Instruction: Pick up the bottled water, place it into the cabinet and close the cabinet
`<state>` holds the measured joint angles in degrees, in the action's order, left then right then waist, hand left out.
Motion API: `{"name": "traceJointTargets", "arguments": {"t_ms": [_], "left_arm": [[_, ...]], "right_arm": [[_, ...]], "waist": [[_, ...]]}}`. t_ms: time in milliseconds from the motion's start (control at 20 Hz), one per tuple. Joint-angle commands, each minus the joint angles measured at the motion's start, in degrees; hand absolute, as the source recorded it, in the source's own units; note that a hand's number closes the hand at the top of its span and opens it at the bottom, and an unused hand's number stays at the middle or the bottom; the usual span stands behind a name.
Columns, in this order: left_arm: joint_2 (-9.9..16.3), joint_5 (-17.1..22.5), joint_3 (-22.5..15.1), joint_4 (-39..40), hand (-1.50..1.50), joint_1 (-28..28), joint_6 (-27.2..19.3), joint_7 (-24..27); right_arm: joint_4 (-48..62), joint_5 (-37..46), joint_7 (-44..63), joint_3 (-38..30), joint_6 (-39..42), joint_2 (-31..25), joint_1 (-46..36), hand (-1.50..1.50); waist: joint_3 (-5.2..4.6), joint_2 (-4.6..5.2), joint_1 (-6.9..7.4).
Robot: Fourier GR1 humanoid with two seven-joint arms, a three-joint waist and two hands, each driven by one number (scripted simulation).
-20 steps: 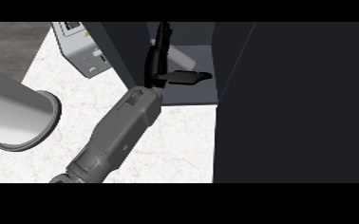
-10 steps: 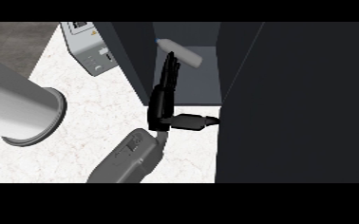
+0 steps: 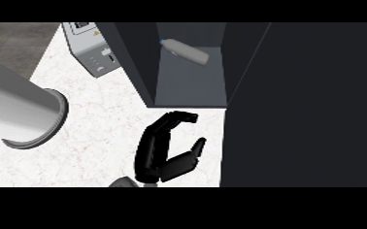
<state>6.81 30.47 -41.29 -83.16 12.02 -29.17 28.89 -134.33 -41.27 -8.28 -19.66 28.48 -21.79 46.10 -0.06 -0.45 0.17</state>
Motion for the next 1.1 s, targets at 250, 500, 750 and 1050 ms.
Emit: {"name": "traceJointTargets", "arguments": {"t_ms": [250,500,750,1050], "left_arm": [[14.7,-0.3,-0.4,-15.1,1.50,-13.3,5.6,0.4],[19.9,2.3,4.6,-14.7,1.50,-16.1,10.0,2.4],[26.6,4.4,8.3,-22.1,1.50,-20.8,11.8,1.8],[30.2,10.4,14.9,-24.5,-1.50,-24.1,16.7,3.3]], "right_arm": [[-12.1,3.1,4.0,3.7,2.9,0.1,4.6,1.50],[-14.1,4.6,5.4,6.8,9.4,-4.0,6.8,1.50],[-15.9,7.0,3.7,9.4,11.4,-3.3,5.0,1.50],[-18.6,8.5,3.3,10.8,10.3,-3.3,2.5,1.50]], "waist": [[-0.05,0.04,0.00],[-0.19,0.01,-0.82],[-0.15,-0.41,-0.56],[-0.41,-0.40,-0.33]]}}
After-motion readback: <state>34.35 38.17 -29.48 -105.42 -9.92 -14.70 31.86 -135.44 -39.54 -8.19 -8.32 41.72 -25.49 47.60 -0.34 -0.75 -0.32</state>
